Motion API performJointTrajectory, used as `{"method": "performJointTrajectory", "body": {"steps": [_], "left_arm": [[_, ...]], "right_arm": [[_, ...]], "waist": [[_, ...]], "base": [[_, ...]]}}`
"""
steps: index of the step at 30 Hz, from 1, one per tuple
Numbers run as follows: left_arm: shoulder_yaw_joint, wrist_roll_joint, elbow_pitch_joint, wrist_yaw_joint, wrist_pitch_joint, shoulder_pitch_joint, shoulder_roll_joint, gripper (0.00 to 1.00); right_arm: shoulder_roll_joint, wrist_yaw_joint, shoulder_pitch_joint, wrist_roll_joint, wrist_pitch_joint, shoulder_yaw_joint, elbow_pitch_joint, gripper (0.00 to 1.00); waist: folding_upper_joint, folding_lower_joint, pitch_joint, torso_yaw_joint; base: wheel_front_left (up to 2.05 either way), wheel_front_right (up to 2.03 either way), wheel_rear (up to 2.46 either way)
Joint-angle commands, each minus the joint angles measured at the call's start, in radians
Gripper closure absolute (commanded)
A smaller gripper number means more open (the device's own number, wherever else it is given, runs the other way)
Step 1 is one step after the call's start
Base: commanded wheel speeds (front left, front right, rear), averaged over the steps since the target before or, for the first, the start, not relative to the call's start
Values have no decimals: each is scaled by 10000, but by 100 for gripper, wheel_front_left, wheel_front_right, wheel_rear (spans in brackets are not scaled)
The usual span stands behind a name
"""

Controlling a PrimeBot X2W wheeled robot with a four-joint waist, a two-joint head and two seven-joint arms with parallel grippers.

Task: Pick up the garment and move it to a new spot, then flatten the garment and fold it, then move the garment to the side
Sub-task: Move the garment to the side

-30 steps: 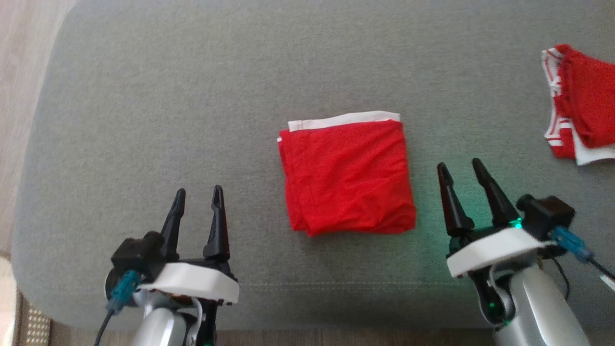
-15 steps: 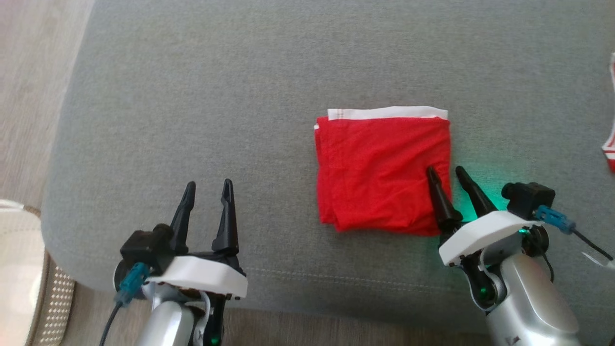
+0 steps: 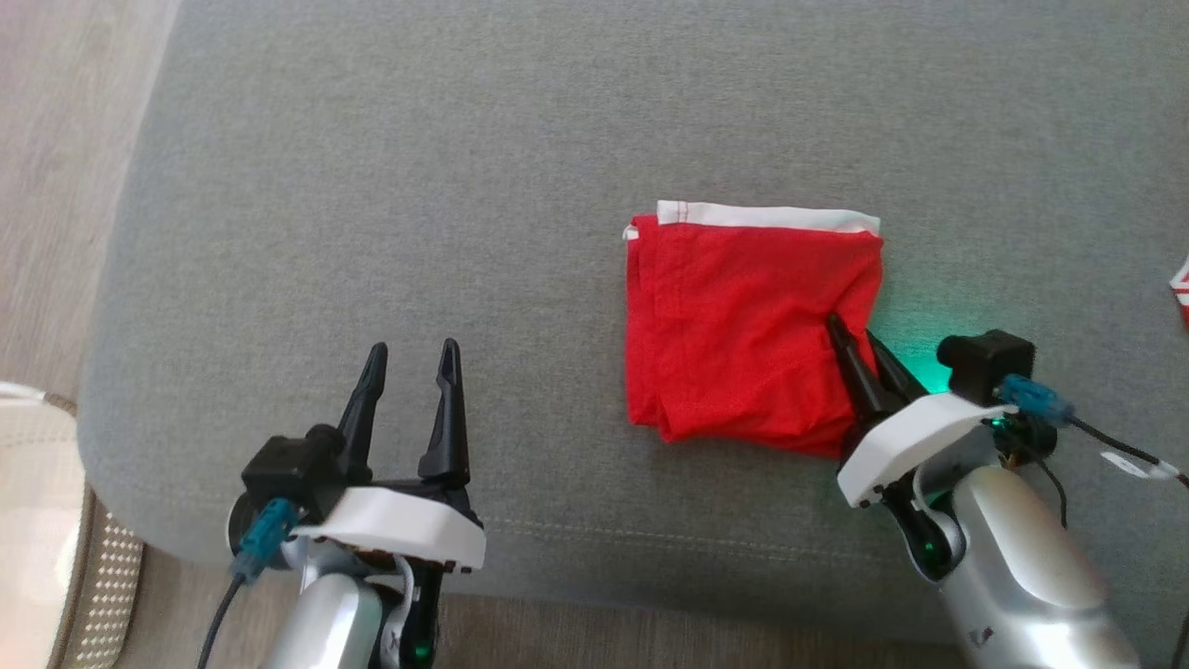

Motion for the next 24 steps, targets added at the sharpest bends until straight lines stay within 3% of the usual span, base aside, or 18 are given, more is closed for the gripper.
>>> {"method": "performJointTrajectory", "body": {"steps": [1,12,24], "left_arm": [[345,-26,-266,9,-120,-278,20,0],[362,221,-255,-162,-120,-452,20,0],[143,1052,-160,-619,-120,-1492,20,0]], "right_arm": [[-78,-2,-214,-293,-144,216,-97,100],[-666,-2,-890,-2116,-384,629,-651,100],[-2597,-2,-2751,-1692,262,1475,-1502,100]], "waist": [[0,0,-45,-95],[0,0,-26,-1125],[0,0,754,-3342]], "base": [[0,0,0],[0,0,0],[0,0,0]]}}
